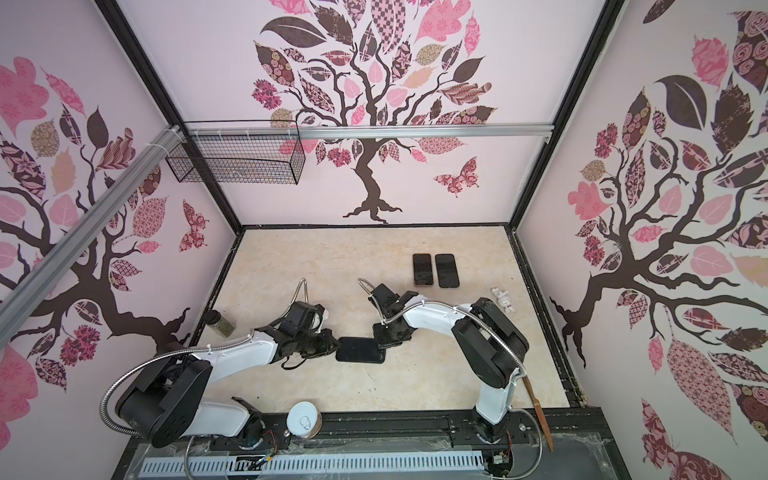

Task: Put the phone into the phone case
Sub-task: 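Hold both phone ends with the grippers and squeeze it into the black case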

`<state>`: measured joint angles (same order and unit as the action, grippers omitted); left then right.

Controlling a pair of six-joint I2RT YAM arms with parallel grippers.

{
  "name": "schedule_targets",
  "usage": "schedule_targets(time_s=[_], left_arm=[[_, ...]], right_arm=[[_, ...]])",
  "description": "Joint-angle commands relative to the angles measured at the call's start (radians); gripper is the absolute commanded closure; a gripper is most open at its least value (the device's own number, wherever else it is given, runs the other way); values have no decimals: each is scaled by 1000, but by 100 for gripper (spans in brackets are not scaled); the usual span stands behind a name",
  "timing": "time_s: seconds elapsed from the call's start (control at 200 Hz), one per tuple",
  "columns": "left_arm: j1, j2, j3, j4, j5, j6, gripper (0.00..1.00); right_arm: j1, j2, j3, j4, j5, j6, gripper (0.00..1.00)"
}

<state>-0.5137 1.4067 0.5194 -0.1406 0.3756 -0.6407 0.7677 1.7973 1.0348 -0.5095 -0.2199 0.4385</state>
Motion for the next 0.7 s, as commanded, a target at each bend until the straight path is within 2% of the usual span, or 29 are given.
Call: schedule_targets(time_s=[0.0,0.175,0.325,0.465,0.695], left_arm=[[-30,21,-22,-1,-3,1,86],[-14,0,-24,-17,-6,1,84],[4,-23,-22,-30,-3,5,80],[14,-40,-15,-47,-6,16,75],[18,-32,22,-83,-6,41,74]], right_arm=[[19,135,-170,292,-77,-53,86],[-52,-26,-178,244,-125,-87,78],[-96,-123,-185,247,-184,-87,77],[-113,-153,-177,243,-178,-90,78],[-121,-159,-173,251,-157,-89,80]])
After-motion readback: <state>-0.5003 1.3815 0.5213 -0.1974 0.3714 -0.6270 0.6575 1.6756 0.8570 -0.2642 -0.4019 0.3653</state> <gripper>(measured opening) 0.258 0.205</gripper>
